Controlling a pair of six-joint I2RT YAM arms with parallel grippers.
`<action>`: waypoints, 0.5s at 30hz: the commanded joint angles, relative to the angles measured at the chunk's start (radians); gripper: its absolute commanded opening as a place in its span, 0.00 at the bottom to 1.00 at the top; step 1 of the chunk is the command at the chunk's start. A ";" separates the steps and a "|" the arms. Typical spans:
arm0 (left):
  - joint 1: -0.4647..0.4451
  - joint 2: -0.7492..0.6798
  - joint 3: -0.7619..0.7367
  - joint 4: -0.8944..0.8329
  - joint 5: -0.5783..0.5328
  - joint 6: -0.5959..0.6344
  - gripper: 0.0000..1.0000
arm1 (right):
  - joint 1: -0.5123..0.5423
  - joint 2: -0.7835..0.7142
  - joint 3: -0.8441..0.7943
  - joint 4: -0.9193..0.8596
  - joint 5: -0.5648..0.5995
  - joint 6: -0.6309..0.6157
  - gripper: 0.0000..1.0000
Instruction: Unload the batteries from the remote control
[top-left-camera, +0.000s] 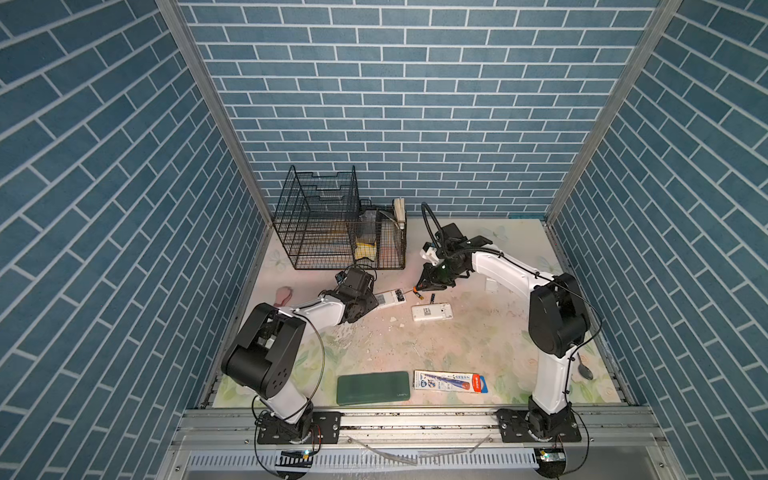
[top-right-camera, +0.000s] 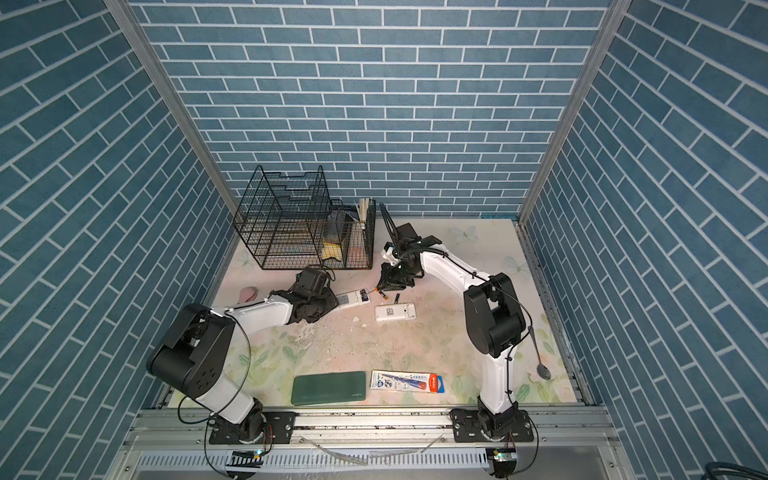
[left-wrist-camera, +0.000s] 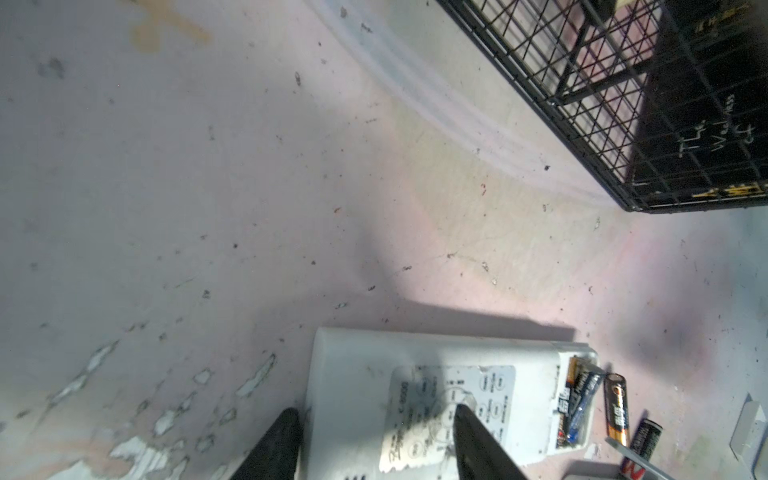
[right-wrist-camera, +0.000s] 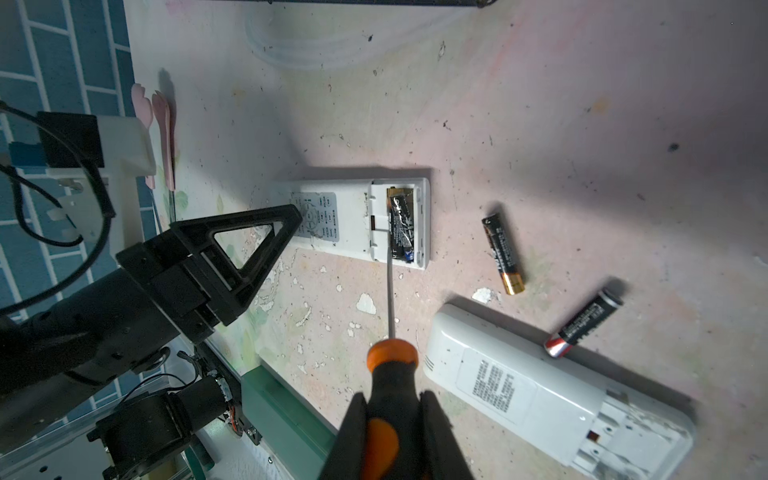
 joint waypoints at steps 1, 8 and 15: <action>0.006 0.035 -0.018 -0.060 0.020 0.005 0.60 | 0.000 0.021 0.042 -0.037 0.014 -0.066 0.00; 0.006 0.032 -0.019 -0.066 0.019 0.007 0.60 | -0.005 0.032 0.055 -0.041 0.020 -0.089 0.00; 0.006 0.029 -0.022 -0.069 0.020 0.007 0.60 | -0.014 0.046 0.062 -0.049 0.039 -0.121 0.00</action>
